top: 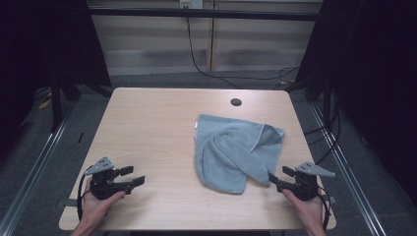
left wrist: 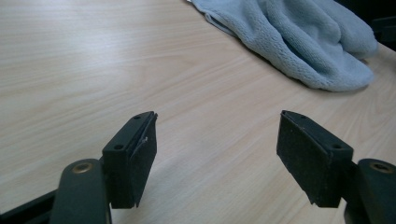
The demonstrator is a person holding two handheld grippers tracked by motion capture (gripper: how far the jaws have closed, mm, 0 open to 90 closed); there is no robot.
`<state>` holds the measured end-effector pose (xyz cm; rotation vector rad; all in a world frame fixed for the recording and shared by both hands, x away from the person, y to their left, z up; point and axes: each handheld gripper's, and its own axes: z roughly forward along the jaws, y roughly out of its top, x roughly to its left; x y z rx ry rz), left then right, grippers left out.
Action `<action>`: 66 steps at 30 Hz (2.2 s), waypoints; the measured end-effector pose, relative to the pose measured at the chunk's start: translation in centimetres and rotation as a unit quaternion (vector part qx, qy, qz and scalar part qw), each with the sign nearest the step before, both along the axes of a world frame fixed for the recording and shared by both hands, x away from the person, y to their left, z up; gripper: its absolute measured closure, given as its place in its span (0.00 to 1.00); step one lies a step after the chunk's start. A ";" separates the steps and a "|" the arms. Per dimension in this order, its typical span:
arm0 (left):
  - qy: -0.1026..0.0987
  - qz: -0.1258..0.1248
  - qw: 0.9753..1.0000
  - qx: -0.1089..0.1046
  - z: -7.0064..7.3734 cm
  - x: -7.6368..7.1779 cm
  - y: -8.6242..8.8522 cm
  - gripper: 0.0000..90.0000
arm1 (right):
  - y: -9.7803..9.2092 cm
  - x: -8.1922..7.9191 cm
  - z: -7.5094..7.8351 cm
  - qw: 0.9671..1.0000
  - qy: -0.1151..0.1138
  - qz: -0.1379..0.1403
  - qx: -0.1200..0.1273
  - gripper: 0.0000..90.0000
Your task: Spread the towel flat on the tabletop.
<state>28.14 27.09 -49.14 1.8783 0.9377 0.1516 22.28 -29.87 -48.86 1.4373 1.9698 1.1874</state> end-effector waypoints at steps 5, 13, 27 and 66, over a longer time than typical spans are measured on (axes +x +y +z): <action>0.002 -0.009 1.000 0.001 -0.1 0.2 -0.3 0.32 | 1.1 0.3 0.5 1.000 0.001 0.025 0.003 0.39; 0.005 -0.011 1.000 -0.018 0.2 -0.1 -0.1 0.28 | 2.5 1.3 0.7 0.997 0.021 0.070 0.015 0.42; 0.003 -0.018 1.000 -0.003 0.1 0.0 -0.3 0.27 | 5.8 6.6 1.4 0.993 0.027 0.113 0.003 0.33; -0.021 -0.042 0.999 -0.015 3.3 2.5 -4.0 0.32 | 18.9 7.1 -1.3 0.965 0.062 0.253 -0.019 0.54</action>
